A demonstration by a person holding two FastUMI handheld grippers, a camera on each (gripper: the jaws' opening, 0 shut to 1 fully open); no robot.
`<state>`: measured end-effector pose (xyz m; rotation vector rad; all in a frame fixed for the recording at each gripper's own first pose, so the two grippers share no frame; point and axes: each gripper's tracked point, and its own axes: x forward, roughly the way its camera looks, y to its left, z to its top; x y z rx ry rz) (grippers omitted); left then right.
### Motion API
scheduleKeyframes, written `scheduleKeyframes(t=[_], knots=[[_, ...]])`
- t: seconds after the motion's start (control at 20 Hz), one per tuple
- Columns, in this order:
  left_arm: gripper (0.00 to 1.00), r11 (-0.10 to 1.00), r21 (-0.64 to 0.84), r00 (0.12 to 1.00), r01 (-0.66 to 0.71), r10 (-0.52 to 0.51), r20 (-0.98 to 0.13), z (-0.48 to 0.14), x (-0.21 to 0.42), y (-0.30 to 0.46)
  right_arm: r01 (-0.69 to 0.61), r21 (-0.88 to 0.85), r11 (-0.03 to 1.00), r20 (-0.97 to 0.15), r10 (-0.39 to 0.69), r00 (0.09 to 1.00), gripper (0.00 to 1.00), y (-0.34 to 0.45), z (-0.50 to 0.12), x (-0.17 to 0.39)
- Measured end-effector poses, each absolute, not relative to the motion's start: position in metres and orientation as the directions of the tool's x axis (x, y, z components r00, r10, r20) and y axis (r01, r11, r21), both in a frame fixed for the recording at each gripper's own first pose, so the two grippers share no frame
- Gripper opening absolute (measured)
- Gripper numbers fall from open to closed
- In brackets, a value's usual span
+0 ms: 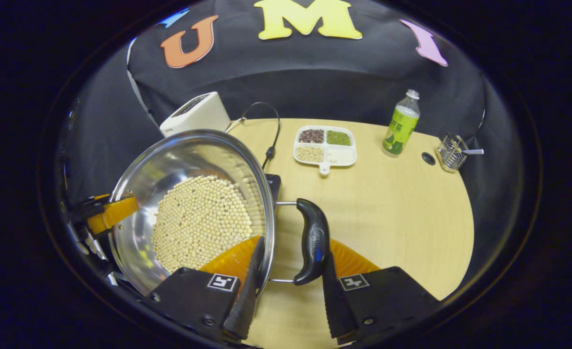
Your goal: First push the handle of the pot to place it horizontally, then grasp the pot with both hands and set it on the induction cooktop.
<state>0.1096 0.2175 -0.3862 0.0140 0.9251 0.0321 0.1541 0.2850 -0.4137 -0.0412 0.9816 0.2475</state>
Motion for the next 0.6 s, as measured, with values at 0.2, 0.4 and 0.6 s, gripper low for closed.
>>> scheduleKeyframes(t=[0.2, 0.4, 0.6], knots=[[0.62, 0.999, 0.028, 0.595, -0.027, 0.039, -0.803, -0.387, 0.104, 0.231, -0.231, 0.078, 0.970, -0.832, 0.191, 0.521, 0.60, 0.292, -0.422, 0.153], [0.62, 1.000, 0.024, 0.587, -0.017, 0.030, -0.809, -0.400, 0.101, 0.235, -0.219, 0.073, 0.973, -0.838, 0.179, 0.515, 0.60, 0.294, -0.426, 0.151], [0.62, 1.000, 0.022, 0.578, -0.005, 0.021, -0.815, -0.412, 0.101, 0.233, -0.206, 0.064, 0.976, -0.841, 0.164, 0.516, 0.60, 0.294, -0.428, 0.147]])
